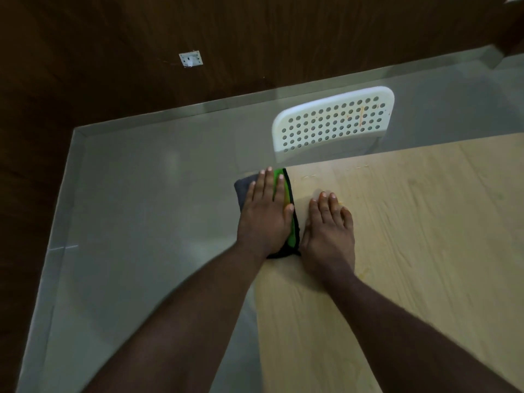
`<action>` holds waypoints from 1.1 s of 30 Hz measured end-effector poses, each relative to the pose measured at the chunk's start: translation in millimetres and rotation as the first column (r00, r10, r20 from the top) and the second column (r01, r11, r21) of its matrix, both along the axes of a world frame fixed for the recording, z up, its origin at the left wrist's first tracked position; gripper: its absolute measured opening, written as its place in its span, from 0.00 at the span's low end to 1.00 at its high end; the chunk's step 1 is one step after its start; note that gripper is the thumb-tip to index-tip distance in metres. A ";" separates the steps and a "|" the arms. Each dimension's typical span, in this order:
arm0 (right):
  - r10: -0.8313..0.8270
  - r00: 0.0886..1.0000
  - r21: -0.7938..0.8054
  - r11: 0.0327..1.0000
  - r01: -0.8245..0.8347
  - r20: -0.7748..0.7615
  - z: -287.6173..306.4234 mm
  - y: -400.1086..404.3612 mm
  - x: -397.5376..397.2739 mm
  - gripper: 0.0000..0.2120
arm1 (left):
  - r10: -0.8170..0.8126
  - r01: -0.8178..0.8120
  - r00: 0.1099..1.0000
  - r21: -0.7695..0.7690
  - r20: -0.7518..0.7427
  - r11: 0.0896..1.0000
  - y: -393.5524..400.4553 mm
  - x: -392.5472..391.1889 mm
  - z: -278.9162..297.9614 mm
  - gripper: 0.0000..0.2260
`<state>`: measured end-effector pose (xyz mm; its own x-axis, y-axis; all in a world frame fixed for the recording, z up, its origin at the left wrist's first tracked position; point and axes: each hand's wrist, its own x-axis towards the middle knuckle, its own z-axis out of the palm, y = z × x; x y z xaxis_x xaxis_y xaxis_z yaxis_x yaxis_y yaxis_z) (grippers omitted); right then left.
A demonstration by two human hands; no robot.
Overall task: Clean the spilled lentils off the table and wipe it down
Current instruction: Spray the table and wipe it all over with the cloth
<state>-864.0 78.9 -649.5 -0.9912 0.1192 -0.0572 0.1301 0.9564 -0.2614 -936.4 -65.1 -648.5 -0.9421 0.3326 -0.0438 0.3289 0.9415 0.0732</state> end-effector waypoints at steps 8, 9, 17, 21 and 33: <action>0.205 0.977 -0.043 0.978 -0.202 0.064 21.1 52.0 16.0 0.31 | -0.068 0.066 0.996 0.021 0.061 0.998 -24.1 61.0 7.6 0.32; 0.231 0.971 -0.026 0.973 -0.229 0.066 18.5 59.1 24.3 0.31 | -0.060 0.059 0.997 0.024 0.054 0.998 -21.5 51.1 4.7 0.32; 0.202 0.979 -0.025 0.979 -0.203 -0.019 -0.8 59.7 38.9 0.28 | 0.009 -0.009 1.000 -0.011 0.026 1.000 3.7 0.1 -0.3 0.33; 0.197 0.980 -0.025 0.980 -0.197 -0.008 5.1 59.1 42.6 0.28 | -0.107 0.108 0.993 -0.010 0.050 0.994 4.3 70.4 5.8 0.32; 0.199 0.980 -0.005 0.980 -0.200 -0.027 -7.3 61.0 38.0 0.28 | 0.063 -0.062 0.997 -0.036 0.034 0.997 5.0 -18.5 -0.1 0.33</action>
<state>-825.9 139.9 -656.8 -0.9962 -0.0815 -0.0308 -0.0702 0.9604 -0.2697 -954.9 -60.0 -648.5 -0.9587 0.2704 -0.0882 0.2669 0.9624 0.0502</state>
